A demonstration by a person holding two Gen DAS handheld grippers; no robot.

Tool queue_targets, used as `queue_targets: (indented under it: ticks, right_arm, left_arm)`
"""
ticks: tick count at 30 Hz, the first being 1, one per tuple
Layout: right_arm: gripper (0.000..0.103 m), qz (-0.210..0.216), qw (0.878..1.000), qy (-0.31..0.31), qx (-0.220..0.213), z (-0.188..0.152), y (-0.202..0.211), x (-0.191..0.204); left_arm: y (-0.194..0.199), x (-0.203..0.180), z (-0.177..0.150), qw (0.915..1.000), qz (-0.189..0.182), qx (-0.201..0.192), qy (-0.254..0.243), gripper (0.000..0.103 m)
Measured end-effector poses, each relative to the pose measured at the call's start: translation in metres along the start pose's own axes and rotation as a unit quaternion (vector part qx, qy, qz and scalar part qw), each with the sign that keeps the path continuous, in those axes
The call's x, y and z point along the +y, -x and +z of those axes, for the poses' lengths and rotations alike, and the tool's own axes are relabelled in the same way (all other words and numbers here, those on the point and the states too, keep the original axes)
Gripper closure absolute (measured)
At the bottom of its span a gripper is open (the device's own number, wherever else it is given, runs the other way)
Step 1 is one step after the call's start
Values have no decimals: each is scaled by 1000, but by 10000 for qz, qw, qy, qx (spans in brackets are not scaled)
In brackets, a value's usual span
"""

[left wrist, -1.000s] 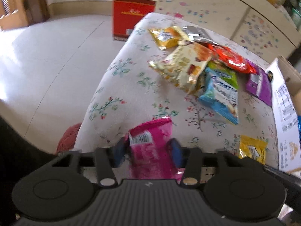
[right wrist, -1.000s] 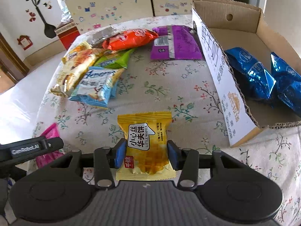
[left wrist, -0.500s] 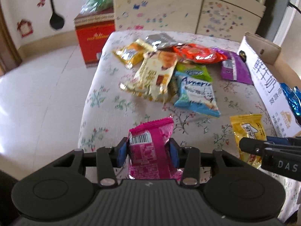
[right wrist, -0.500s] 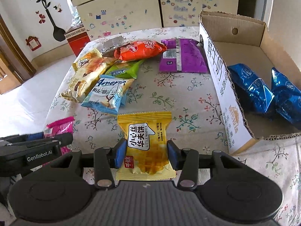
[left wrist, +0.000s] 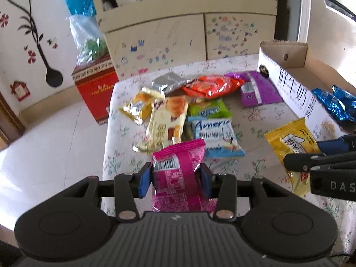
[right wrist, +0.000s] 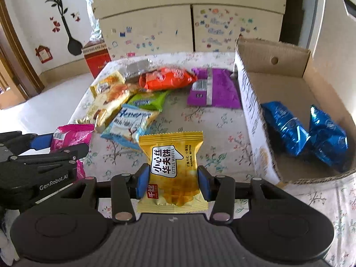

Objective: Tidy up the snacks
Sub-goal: 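Lift both packets and carry them toward the cardboard box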

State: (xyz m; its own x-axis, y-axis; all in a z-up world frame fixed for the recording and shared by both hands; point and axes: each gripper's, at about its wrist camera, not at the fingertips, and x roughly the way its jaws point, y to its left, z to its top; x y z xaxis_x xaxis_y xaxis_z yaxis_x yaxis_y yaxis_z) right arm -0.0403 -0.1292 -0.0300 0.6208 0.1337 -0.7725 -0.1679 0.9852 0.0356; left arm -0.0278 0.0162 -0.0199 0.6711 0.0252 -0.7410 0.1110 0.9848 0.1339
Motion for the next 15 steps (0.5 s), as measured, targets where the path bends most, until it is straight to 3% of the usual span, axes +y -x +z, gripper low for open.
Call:
queue_targets:
  ticks: [15]
  right_arm:
    - [50,-325,9935,-180,-1078,27,59,-33]
  left_arm:
    - [31,-28,46,9948,-339,-905,-314,59]
